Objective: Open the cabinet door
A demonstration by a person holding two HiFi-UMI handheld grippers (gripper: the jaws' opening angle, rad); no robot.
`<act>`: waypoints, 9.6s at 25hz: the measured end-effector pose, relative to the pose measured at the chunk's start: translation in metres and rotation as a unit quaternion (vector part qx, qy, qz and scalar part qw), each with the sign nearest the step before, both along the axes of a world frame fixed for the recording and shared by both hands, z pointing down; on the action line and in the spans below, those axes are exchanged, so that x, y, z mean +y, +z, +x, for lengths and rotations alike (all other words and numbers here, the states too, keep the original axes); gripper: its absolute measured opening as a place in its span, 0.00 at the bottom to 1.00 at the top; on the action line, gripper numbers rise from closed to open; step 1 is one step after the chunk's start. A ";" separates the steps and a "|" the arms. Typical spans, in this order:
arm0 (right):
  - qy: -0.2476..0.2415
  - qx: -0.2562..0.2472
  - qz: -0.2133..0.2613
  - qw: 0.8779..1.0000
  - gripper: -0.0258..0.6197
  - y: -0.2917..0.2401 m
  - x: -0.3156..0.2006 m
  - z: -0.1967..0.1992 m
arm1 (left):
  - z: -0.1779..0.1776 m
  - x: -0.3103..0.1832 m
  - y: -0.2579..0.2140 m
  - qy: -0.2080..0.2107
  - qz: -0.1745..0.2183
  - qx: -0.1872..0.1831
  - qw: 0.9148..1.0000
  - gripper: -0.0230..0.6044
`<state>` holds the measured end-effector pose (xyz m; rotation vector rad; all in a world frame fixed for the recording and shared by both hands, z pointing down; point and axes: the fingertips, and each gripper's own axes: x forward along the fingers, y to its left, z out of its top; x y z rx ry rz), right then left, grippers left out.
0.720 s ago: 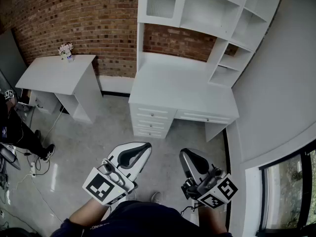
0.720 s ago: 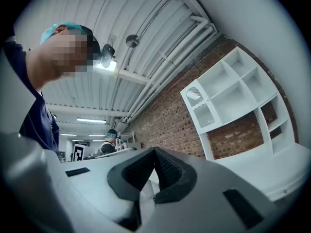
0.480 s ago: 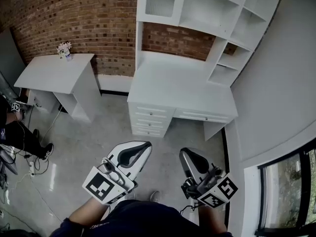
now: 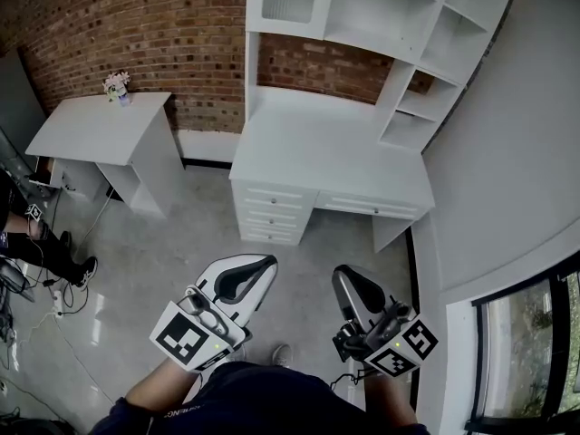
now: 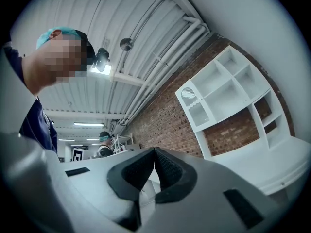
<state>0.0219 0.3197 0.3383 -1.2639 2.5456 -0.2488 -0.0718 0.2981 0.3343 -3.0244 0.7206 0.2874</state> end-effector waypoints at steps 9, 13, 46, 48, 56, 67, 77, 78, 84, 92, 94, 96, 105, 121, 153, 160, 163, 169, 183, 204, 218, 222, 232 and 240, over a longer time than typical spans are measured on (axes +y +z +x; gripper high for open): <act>-0.015 0.003 -0.003 1.000 0.08 0.005 0.022 0.040 | 0.038 0.013 0.006 -0.025 0.004 -0.017 1.000 0.05; -0.022 0.002 -0.004 1.000 0.08 0.007 0.031 0.053 | 0.048 0.024 0.007 -0.034 0.008 -0.026 0.999 0.05; -0.023 -0.006 -0.025 0.999 0.08 0.023 -0.103 0.042 | 0.035 -0.109 0.020 -0.041 -0.004 -0.025 0.999 0.05; -0.021 -0.004 -0.027 0.999 0.08 0.024 -0.121 0.037 | 0.030 -0.128 0.022 -0.039 -0.005 -0.023 0.999 0.05; -0.014 0.001 -0.038 0.999 0.08 0.029 -0.191 0.004 | 0.000 -0.200 0.028 -0.031 -0.013 -0.017 0.999 0.05; -0.003 0.011 -0.048 0.999 0.08 0.025 -0.259 -0.034 | -0.038 -0.272 0.027 -0.021 -0.022 -0.012 0.999 0.05; -0.001 0.013 -0.050 0.999 0.08 0.027 -0.297 -0.046 | -0.049 -0.313 0.031 -0.018 -0.025 -0.013 0.999 0.05; -0.002 0.013 -0.050 0.999 0.08 0.026 -0.299 -0.046 | -0.049 -0.316 0.031 -0.019 -0.025 -0.012 0.999 0.05; -0.006 0.011 -0.053 0.999 0.08 0.030 -0.315 -0.039 | -0.042 -0.331 0.036 -0.023 -0.029 -0.015 0.999 0.05; -0.016 0.000 -0.057 0.998 0.08 0.044 -0.352 -0.006 | -0.011 -0.365 0.045 -0.033 -0.027 -0.024 0.999 0.05; -0.022 -0.004 -0.058 0.998 0.08 0.046 -0.367 0.007 | 0.001 -0.379 0.045 -0.038 -0.026 -0.027 0.999 0.05; -0.028 -0.007 -0.059 0.998 0.08 0.045 -0.385 0.021 | 0.015 -0.395 0.044 -0.044 -0.026 -0.030 0.998 0.05; -0.057 -0.017 -0.057 0.997 0.08 0.044 -0.458 0.079 | 0.069 -0.464 0.043 -0.075 -0.025 -0.044 0.996 0.05; -0.071 -0.050 -0.042 0.995 0.08 0.043 -0.538 0.145 | 0.127 -0.551 0.013 -0.117 0.023 -0.072 0.990 0.05; 0.066 0.008 0.148 0.987 0.08 -0.121 -0.642 0.168 | 0.189 -0.697 -0.221 -0.105 0.361 -0.104 0.921 0.05; 0.070 0.006 0.160 0.985 0.08 -0.123 -0.637 0.180 | 0.210 -0.707 -0.265 -0.154 0.438 -0.146 0.874 0.15; 0.070 0.006 0.159 0.985 0.08 -0.120 -0.636 0.185 | 0.219 -0.712 -0.275 -0.173 0.476 -0.179 0.844 0.17; 0.075 -0.004 0.162 0.984 0.08 -0.120 -0.632 0.198 | 0.233 -0.731 -0.289 -0.195 0.502 -0.243 0.807 0.21; 0.074 -0.020 0.157 0.985 0.08 -0.112 -0.628 0.210 | 0.256 -0.755 -0.296 -0.209 0.511 -0.339 0.762 0.23; 0.066 -0.024 0.150 0.986 0.08 -0.110 -0.618 0.203 | 0.245 -0.738 -0.296 -0.221 0.510 -0.343 0.757 0.16; 0.039 -0.018 0.147 0.988 0.08 -0.116 -0.594 0.168 | 0.213 -0.678 -0.296 -0.207 0.532 -0.342 0.746 0.16; 0.037 -0.018 0.146 0.988 0.08 -0.116 -0.587 0.163 | 0.202 -0.663 -0.296 -0.203 0.535 -0.339 0.747 0.16; 0.013 -0.019 0.142 0.990 0.08 -0.117 -0.579 0.133 | 0.158 -0.621 -0.298 -0.189 0.546 -0.310 0.755 0.16; -0.017 -0.020 0.135 0.990 0.08 -0.116 -0.582 0.123 | 0.134 -0.599 -0.300 -0.192 0.554 -0.304 0.751 0.16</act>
